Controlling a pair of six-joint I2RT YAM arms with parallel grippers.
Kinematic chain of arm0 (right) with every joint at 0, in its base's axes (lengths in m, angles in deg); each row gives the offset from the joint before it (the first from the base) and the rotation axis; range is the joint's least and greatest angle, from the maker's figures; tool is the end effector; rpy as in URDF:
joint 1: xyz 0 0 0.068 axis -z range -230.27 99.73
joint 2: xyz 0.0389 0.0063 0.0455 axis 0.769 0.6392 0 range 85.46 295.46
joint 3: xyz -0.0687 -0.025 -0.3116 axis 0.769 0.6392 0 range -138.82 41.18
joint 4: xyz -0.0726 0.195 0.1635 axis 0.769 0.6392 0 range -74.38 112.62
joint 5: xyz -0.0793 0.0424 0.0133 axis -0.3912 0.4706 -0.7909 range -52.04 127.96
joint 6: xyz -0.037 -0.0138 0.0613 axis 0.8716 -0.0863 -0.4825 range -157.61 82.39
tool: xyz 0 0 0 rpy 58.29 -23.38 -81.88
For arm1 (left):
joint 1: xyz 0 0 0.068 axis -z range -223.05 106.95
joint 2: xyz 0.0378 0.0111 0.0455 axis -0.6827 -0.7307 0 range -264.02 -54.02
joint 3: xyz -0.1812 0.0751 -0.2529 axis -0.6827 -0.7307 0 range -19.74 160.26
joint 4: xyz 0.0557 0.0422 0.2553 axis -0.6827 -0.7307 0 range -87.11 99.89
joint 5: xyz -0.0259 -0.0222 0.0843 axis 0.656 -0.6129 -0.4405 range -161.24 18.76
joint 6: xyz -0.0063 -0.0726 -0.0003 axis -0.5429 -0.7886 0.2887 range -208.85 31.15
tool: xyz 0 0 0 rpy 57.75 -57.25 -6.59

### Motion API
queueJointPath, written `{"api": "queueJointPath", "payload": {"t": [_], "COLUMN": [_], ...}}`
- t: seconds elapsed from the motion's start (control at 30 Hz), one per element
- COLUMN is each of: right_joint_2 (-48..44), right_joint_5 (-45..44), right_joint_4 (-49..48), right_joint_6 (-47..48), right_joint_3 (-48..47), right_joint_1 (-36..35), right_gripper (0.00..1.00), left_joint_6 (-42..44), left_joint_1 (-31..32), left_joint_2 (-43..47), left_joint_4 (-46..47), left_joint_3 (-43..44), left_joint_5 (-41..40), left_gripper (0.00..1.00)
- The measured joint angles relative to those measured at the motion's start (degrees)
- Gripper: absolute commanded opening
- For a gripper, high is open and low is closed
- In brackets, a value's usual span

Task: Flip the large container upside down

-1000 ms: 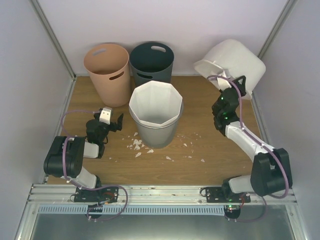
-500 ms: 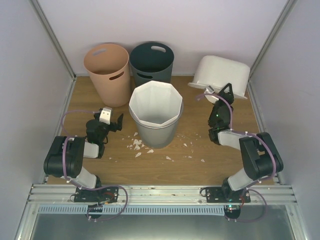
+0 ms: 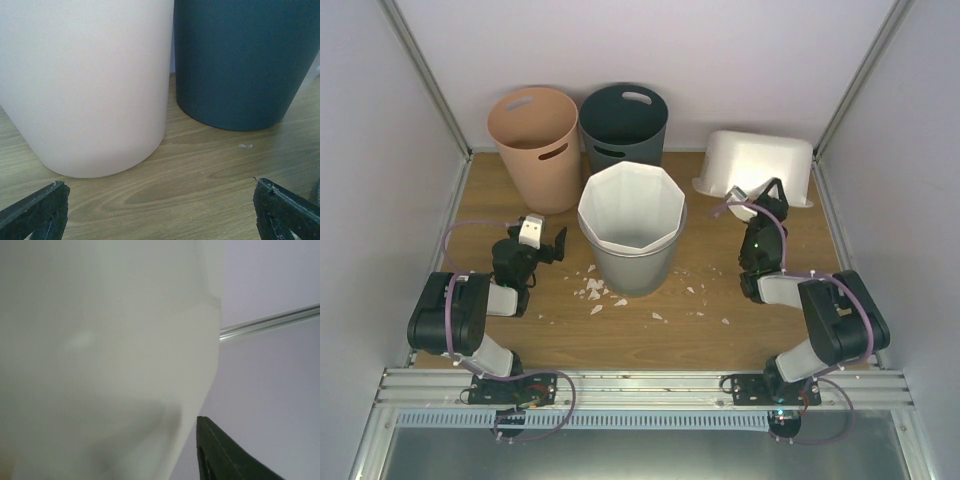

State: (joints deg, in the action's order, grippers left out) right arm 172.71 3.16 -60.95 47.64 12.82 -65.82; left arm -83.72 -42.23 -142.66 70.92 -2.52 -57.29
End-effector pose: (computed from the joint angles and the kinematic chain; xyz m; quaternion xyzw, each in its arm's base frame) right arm 0.3008 0.0479 0.2816 -0.2799 0.5449 -0.5850 0.5315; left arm 0.2791 -0.0185 0.1856 0.1172 0.7575 -0.0694 0.6385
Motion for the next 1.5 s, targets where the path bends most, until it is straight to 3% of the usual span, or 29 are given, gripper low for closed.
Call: {"api": "queueJointPath", "payload": {"t": [0.3,0.5,0.53,0.73,1.27,1.5], "right_joint_2": [-0.3,-0.2,-0.2,-0.7,3.1,3.0], "right_joint_5": [-3.1,-6.6,-7.2,-10.0,-4.6,-3.2], "right_joint_4": [1.9,7.3,9.3,31.7,62.1,74.8], "right_joint_6": [-7.0,-11.7,-13.1,-27.9,-47.0,-56.5], "right_joint_3": [2.3,2.3,2.2,-3.4,-7.8,-12.0], "right_joint_1": [-0.3,-0.9,-1.0,-1.3,-0.5,0.1], "right_gripper": [0.5,0.65,0.7,0.75,0.81,0.91], "left_joint_6": [0.0,0.0,0.0,0.0,0.0,0.0], "left_joint_1": [0.0,0.0,0.0,0.0,0.0,0.0], "left_joint_2": [0.0,0.0,0.0,0.0,0.0,0.0], "left_joint_4": [0.0,0.0,0.0,0.0,0.0,0.0], "left_joint_3": [0.0,0.0,0.0,0.0,0.0,0.0], "left_joint_5": [0.1,0.1,0.1,0.1,0.1,0.1], "left_gripper": [0.99,0.99,0.99,0.99,0.99,0.99]}}
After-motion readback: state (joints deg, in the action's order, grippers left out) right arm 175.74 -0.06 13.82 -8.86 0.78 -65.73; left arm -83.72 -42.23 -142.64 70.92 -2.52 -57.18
